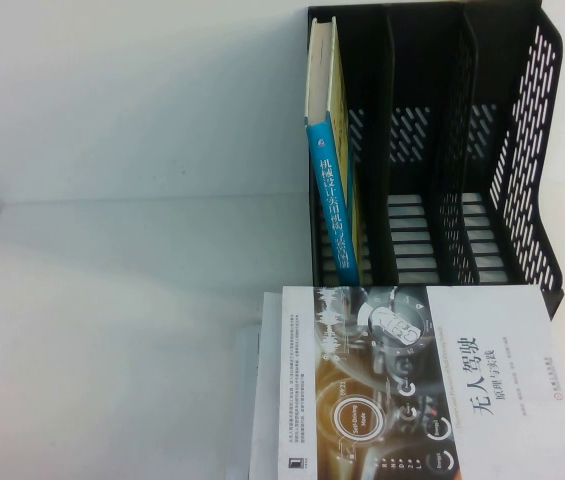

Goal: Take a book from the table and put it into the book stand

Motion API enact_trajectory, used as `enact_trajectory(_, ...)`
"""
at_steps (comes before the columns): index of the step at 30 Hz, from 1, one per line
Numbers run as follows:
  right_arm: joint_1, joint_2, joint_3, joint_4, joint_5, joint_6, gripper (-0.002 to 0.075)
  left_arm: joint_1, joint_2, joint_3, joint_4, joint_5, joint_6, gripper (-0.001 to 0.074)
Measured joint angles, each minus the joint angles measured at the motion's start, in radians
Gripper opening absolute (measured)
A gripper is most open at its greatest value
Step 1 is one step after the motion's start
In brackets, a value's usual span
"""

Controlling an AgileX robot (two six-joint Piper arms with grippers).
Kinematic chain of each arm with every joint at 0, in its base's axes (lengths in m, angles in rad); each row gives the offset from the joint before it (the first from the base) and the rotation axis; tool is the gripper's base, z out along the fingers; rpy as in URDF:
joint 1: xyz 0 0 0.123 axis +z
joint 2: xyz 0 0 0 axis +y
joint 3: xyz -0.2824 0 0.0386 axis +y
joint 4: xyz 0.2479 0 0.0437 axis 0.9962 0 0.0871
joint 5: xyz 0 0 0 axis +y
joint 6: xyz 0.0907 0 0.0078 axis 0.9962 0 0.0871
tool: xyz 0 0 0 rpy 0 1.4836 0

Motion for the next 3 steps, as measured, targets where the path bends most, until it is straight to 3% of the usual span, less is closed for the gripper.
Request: enact_trajectory(3,0.0,0.0,0.0,0.0,0.0,0.0,-0.0003,0.0,0.0,0.0,0.0,0.0,0.0,-0.0002)
